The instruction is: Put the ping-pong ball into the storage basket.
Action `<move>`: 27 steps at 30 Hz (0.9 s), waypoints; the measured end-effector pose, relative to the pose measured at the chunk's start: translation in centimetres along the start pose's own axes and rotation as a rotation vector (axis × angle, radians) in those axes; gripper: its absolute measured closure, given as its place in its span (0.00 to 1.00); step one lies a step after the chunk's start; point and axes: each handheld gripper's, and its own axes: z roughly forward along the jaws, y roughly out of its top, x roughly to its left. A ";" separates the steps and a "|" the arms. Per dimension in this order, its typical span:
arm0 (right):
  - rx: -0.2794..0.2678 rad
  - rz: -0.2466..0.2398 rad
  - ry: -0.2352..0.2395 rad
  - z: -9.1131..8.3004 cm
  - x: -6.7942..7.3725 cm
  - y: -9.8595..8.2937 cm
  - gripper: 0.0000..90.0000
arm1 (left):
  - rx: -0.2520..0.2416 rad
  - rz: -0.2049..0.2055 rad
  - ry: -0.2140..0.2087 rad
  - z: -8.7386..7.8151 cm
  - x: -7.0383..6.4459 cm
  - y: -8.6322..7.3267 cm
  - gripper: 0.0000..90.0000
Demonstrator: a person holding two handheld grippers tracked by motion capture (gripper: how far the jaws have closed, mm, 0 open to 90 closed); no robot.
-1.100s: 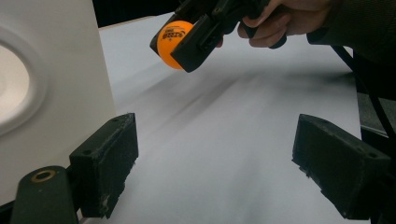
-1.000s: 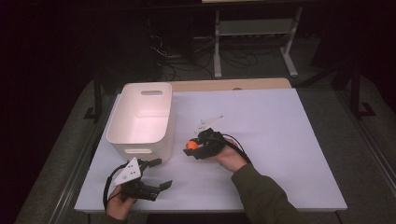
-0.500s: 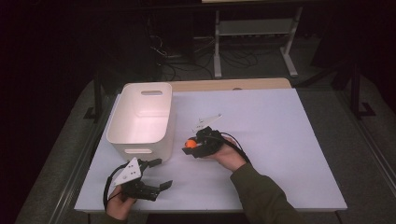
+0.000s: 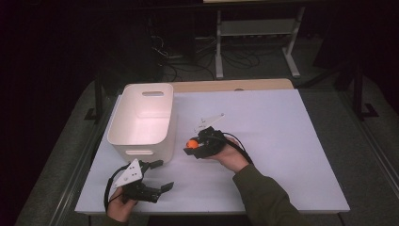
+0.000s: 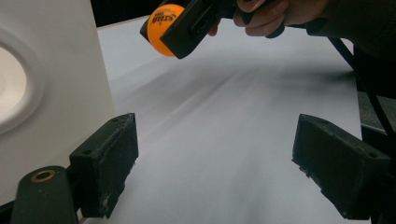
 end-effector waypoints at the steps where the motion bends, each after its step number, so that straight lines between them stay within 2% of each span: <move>1: -0.002 -0.003 0.000 0.0 0.0 0.0 0.55 | 0.001 0.000 0.000 0.0 0.0 0.0 0.16; 27: -0.024 -0.009 -0.004 -2.2 0.3 1.1 0.55 | 0.005 -0.001 0.000 0.0 0.0 0.0 0.16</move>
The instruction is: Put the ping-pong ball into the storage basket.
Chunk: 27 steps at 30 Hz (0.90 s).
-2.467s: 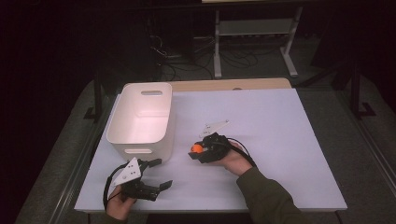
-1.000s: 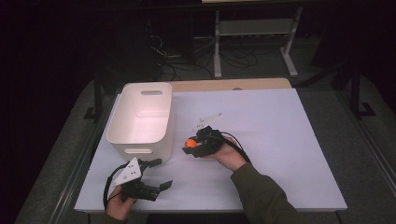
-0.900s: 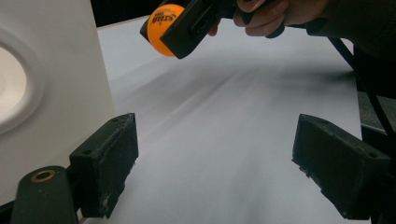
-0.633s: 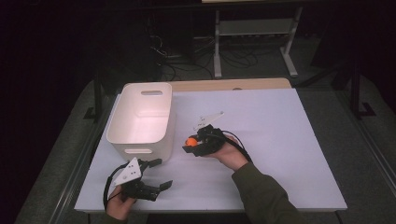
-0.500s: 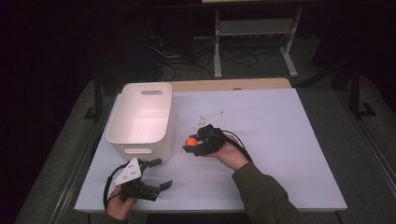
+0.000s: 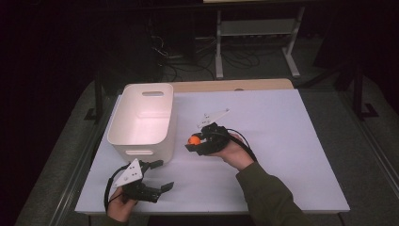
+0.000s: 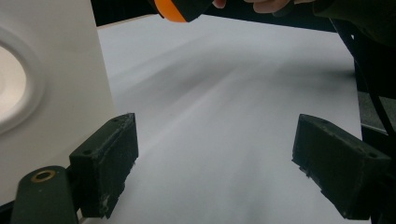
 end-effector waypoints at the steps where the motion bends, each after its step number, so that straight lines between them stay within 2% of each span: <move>1: -0.001 0.002 0.001 -0.1 0.0 0.0 0.55 | 0.000 -0.001 0.000 0.0 0.0 0.0 0.16; 27: -0.050 -0.017 -0.009 -2.1 0.3 1.9 0.55 | -0.001 0.001 0.001 0.0 0.0 0.0 0.16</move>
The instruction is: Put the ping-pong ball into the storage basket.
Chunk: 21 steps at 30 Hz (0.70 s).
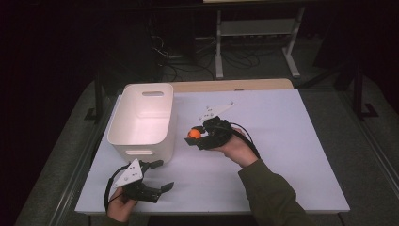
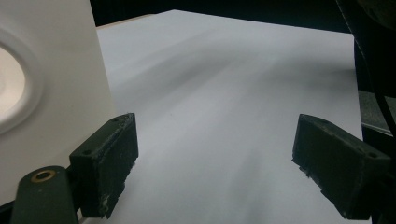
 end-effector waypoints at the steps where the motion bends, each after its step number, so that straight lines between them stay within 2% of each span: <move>1: 0.000 0.001 0.000 0.0 0.0 0.0 0.55 | 0.000 0.000 0.000 0.0 0.0 0.0 0.16; 21: -0.007 -0.017 -0.004 -0.6 0.1 1.7 0.55 | -0.003 -0.001 0.000 0.0 0.0 0.0 0.16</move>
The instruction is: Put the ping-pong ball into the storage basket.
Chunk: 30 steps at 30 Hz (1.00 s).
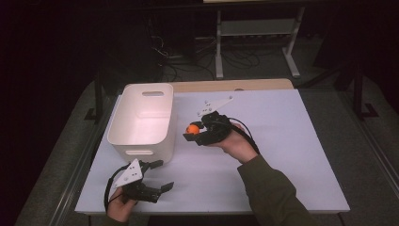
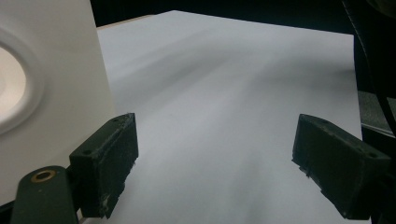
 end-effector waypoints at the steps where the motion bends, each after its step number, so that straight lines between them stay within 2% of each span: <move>1: -0.001 -0.001 0.000 0.0 0.0 0.1 0.55 | 0.000 0.000 0.000 0.0 0.0 0.0 0.16; 30: -0.007 -0.041 0.014 1.2 0.6 3.8 0.55 | -0.002 0.000 -0.001 0.0 0.0 0.0 0.16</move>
